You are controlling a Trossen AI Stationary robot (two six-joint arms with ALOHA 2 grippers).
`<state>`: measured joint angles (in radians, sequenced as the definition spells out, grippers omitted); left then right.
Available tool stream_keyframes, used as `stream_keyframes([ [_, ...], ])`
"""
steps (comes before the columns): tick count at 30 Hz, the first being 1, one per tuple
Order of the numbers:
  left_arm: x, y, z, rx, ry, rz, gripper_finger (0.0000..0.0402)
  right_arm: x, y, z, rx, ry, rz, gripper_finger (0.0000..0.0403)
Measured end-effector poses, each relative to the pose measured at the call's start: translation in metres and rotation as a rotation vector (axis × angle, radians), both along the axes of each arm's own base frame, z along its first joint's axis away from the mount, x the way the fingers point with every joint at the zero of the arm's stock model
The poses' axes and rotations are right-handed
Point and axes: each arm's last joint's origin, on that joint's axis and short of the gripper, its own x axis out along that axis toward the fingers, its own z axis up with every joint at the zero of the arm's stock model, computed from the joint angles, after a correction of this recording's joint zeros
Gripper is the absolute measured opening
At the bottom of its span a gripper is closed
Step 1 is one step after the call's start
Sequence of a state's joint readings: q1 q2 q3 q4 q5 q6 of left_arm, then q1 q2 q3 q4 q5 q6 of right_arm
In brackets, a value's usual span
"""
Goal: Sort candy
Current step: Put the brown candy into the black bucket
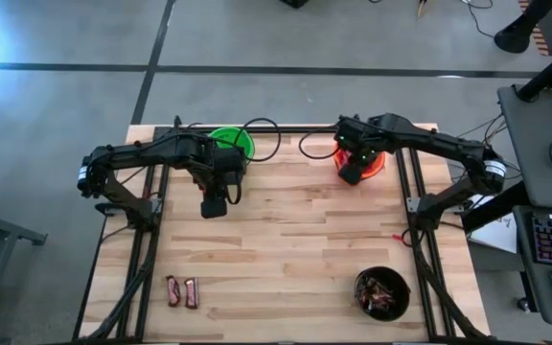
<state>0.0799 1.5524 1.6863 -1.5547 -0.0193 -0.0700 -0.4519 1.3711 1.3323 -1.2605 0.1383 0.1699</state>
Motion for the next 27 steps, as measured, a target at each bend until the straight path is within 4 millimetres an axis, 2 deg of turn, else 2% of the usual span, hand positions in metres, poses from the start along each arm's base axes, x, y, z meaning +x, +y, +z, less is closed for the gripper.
stream_keyframes([
  [8,0.0,0.0,0.0,0.001,0.001,-0.005,0.0109,0.005,-0.001,-0.015,0.084,0.102,0.037,0.0038],
  [12,-0.001,0.0,0.0,0.0,0.008,-0.005,0.0109,0.009,-0.005,-0.011,0.027,0.108,-0.002,0.0038],
  [15,-0.001,0.0,0.0,0.0,0.009,-0.005,0.0109,0.01,-0.007,0.001,-0.034,0.089,-0.027,0.0038],
  [19,-0.001,0.0,0.0,0.0,0.01,-0.005,0.0109,0.013,-0.008,0.026,-0.071,-0.005,-0.054,0.0038],
  [27,-0.001,0.0,0.0,0.0,0.009,-0.005,0.0109,0.014,-0.007,0.066,-0.093,-0.183,-0.212,0.0038],
])
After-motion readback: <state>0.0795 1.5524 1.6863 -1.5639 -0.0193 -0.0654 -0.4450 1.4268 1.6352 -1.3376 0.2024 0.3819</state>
